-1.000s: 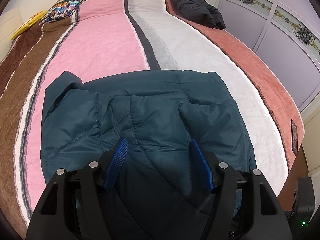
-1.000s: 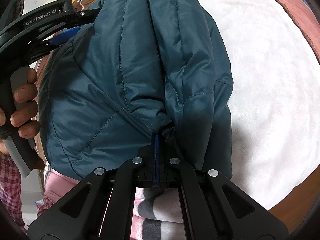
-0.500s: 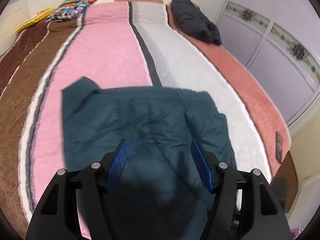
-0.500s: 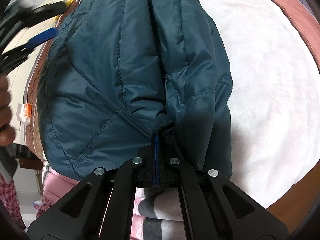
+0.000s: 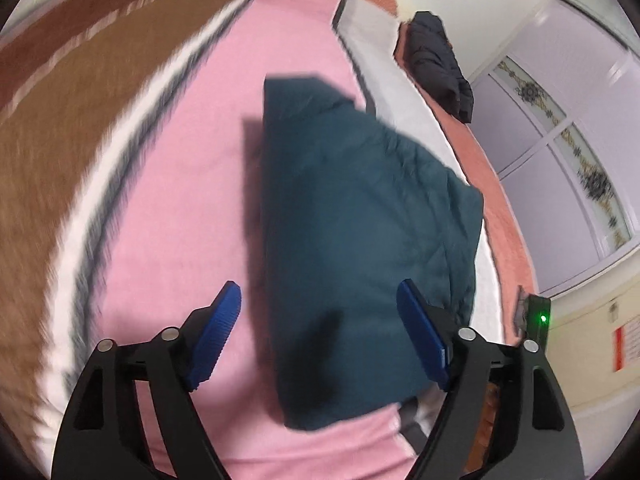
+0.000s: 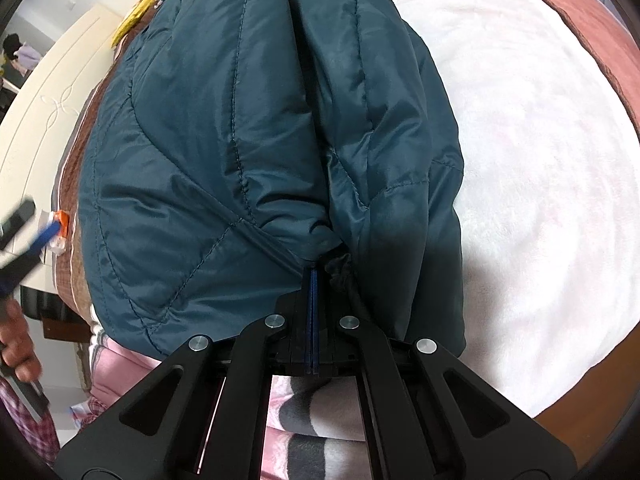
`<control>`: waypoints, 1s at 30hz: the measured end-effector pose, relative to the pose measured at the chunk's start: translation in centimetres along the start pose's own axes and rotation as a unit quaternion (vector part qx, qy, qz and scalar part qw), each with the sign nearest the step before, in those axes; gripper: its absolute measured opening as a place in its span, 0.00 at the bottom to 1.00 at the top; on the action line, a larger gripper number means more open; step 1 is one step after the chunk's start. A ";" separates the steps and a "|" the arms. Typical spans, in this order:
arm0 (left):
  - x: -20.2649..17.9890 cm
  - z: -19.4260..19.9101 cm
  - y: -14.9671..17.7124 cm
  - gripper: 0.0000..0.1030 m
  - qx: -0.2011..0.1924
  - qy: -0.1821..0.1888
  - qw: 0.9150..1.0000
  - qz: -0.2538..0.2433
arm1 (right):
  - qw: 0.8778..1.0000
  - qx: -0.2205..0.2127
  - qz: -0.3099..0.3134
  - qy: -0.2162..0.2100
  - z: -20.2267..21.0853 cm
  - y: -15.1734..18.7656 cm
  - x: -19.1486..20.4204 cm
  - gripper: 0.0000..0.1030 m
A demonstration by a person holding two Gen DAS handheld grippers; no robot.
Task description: Fold large clothes
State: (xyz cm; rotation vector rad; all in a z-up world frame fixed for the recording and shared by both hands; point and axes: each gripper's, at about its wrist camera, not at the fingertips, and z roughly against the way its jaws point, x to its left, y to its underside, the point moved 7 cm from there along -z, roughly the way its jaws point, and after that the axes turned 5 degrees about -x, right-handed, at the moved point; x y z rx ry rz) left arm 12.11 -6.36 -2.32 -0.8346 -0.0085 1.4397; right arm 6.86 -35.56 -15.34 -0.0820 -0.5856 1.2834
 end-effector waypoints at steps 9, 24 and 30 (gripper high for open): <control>1.8 -4.7 2.6 0.77 0.060 0.028 0.996 0.065 | 1.000 0.001 -0.008 -0.004 0.2 0.1 0.0 0.00; 1.2 -7.0 4.2 0.75 0.081 0.089 0.988 0.092 | 0.999 0.007 -0.034 -0.027 0.8 -0.7 -1.1 0.00; 1.2 -7.1 4.1 0.68 0.081 0.084 0.990 0.081 | 0.997 0.000 -0.054 -0.062 3.1 -0.9 -1.4 0.17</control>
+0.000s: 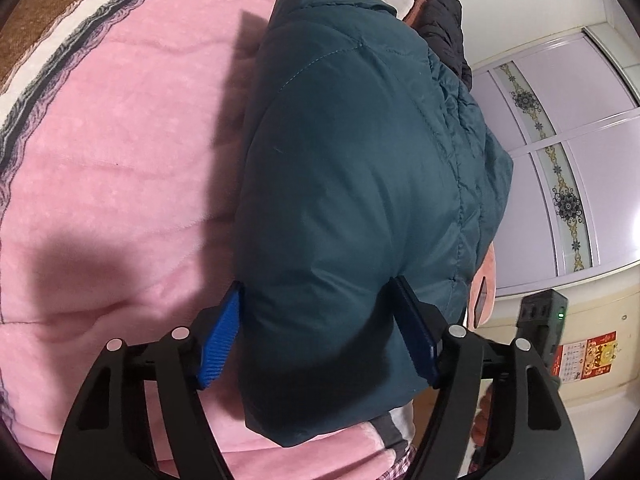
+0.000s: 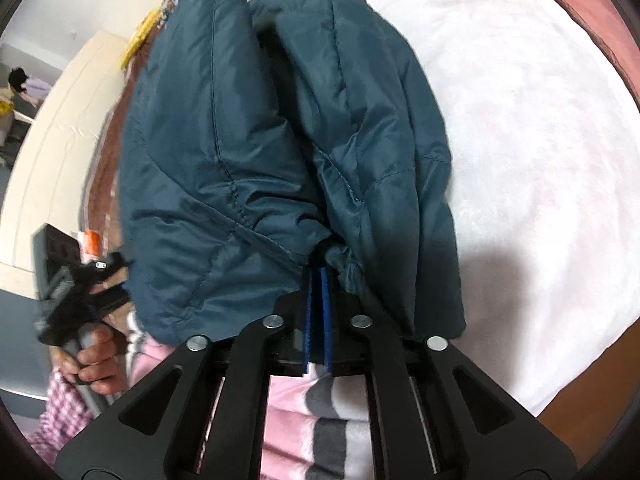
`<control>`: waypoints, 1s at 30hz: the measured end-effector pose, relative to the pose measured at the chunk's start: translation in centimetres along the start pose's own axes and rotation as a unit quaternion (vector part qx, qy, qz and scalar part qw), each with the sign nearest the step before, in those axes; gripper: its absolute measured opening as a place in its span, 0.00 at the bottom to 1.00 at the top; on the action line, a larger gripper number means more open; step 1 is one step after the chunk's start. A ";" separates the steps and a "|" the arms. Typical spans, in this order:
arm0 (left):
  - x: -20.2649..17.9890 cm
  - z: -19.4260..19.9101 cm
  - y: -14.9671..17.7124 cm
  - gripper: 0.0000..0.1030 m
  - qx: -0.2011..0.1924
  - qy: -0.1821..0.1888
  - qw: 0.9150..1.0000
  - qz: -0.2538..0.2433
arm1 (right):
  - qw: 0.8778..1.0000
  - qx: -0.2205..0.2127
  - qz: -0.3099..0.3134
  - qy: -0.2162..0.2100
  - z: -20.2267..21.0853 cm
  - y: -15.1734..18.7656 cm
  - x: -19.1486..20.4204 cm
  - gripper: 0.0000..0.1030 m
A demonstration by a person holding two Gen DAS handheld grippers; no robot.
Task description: Fold large clothes
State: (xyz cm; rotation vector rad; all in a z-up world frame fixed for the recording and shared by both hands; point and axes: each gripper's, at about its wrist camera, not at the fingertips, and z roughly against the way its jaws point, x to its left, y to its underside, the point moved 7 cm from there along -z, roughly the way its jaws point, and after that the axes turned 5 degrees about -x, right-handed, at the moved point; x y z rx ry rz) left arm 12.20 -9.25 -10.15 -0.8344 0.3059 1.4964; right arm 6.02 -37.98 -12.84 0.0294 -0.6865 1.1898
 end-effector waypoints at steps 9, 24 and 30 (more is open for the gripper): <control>-0.5 -0.3 -0.2 0.67 -0.009 -0.012 1.000 -0.022 | 0.996 -0.088 -0.024 0.006 6.1 -4.5 -2.3 0.56; -0.4 -0.2 -0.6 0.68 -0.007 -0.014 0.999 -0.033 | 0.997 -0.009 -0.078 0.010 -3.0 -8.1 -4.8 0.54; -2.4 0.6 -0.9 0.55 -0.049 -0.045 0.991 -0.114 | 0.999 -0.002 -0.035 -0.022 -3.7 -7.9 -2.3 0.19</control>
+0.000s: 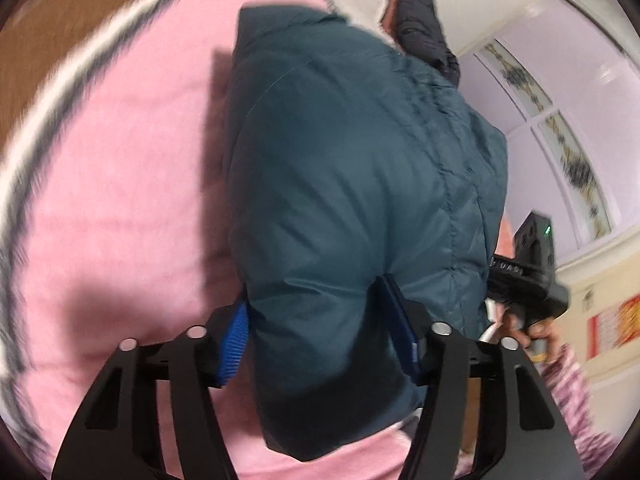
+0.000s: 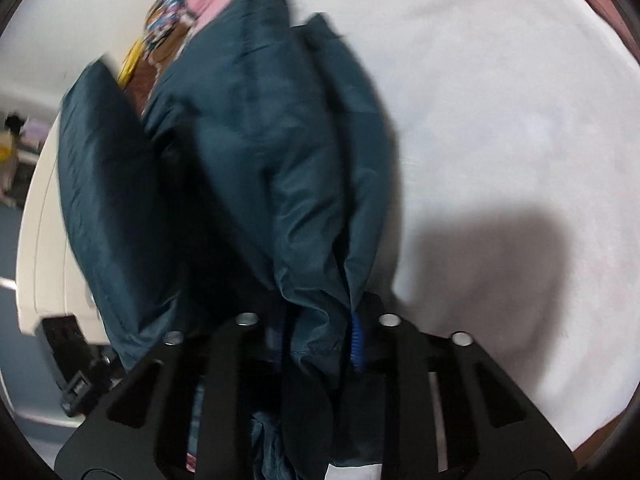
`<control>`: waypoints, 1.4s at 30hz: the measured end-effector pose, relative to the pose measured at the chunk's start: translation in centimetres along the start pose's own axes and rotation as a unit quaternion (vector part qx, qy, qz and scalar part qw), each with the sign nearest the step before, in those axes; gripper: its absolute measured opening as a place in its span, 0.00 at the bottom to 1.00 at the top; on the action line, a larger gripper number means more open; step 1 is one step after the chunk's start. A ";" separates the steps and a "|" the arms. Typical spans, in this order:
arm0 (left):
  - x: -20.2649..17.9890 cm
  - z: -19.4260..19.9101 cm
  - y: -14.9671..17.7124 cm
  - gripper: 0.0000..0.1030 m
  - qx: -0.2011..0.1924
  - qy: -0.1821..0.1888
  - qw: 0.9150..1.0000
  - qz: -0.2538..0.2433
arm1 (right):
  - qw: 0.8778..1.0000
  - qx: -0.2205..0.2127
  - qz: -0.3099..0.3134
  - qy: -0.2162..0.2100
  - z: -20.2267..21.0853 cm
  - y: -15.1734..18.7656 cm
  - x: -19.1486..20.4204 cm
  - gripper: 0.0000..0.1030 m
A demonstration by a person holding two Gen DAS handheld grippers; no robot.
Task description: Fold large clothes
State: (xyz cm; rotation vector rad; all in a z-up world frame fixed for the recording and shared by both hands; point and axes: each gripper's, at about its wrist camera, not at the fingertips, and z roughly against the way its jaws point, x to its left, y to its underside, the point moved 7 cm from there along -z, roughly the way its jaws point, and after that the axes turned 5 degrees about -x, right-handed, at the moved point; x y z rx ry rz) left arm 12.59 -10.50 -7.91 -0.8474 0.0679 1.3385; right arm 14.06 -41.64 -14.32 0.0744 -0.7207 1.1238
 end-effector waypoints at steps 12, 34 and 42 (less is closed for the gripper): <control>3.0 3.5 -7.6 0.46 -0.096 -0.081 0.989 -0.079 | 0.994 -0.053 0.094 0.008 -3.0 -2.0 9.1 0.14; 9.0 5.0 -10.2 0.54 -0.117 -0.117 0.986 -0.025 | 0.989 -0.048 0.127 0.064 -5.7 -4.5 15.0 0.33; 7.4 8.1 -9.1 0.59 -0.134 -0.106 0.985 -0.038 | 0.989 -0.095 0.107 0.044 0.4 -2.9 14.9 0.38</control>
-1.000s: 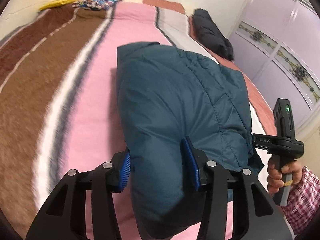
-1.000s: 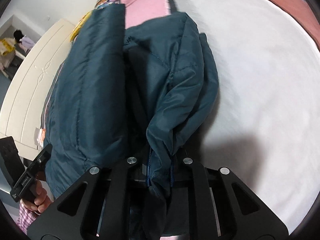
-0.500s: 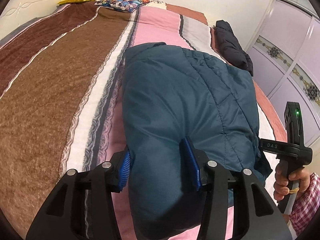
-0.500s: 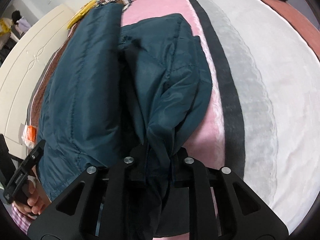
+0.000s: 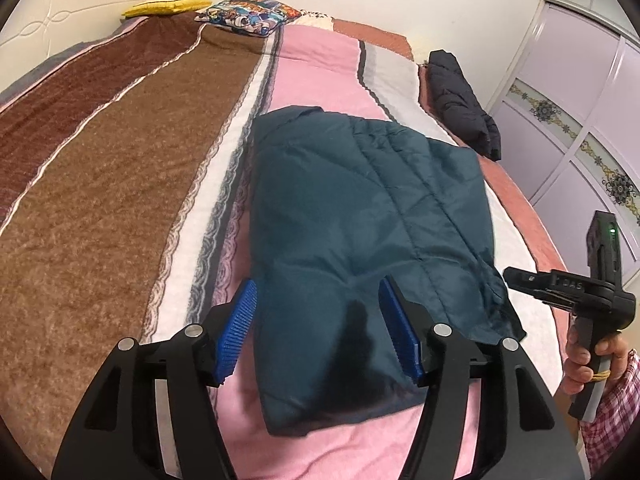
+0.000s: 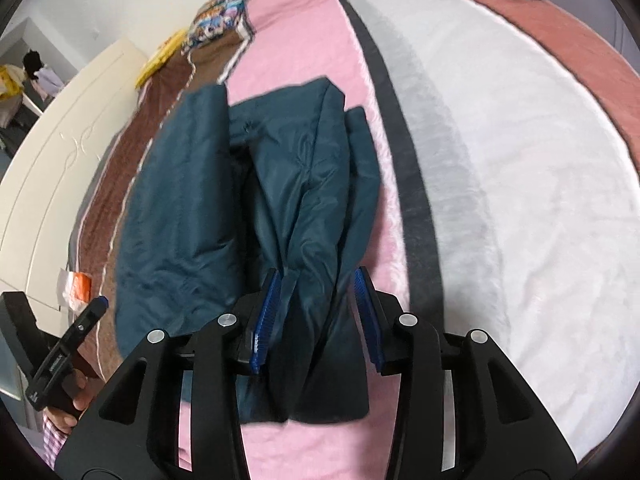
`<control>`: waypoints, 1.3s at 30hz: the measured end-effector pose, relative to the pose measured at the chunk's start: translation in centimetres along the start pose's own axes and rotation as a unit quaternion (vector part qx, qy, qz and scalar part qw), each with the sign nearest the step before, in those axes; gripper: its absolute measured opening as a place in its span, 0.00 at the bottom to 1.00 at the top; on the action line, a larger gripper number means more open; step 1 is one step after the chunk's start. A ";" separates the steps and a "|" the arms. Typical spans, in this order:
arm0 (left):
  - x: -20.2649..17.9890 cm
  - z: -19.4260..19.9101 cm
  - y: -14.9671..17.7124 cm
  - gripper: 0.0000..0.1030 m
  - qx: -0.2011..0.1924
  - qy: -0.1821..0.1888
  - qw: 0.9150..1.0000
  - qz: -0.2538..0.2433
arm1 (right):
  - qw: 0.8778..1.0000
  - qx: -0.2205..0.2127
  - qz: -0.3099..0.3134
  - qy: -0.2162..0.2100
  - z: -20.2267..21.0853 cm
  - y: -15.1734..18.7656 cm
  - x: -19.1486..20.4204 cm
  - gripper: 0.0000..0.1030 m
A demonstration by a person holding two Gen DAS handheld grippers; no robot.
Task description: Fold large clothes
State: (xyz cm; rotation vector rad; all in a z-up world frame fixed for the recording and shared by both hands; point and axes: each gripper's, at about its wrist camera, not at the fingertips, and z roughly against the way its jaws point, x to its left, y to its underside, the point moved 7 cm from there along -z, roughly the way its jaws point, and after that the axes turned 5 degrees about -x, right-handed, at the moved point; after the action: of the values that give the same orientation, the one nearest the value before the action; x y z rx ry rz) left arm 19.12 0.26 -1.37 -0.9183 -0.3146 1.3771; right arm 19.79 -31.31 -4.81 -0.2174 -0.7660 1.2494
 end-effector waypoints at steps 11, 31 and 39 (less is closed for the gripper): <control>0.8 -0.1 5.0 0.59 0.051 -0.025 0.998 0.001 | 0.997 0.030 0.065 0.028 0.6 7.5 2.1 0.38; 0.8 4.2 7.6 0.60 0.056 -0.023 0.998 0.011 | 0.998 0.034 0.041 0.025 3.2 10.5 0.8 0.39; -0.1 5.2 8.8 0.60 0.068 -0.035 0.997 0.010 | 0.998 0.041 0.047 0.019 4.7 13.2 1.4 0.40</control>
State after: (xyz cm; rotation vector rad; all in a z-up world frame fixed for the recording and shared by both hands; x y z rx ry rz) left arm 9.37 1.43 -4.35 -0.7644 -0.2619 1.4321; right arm 6.76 -26.83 -7.97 -0.2109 -0.6760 1.3590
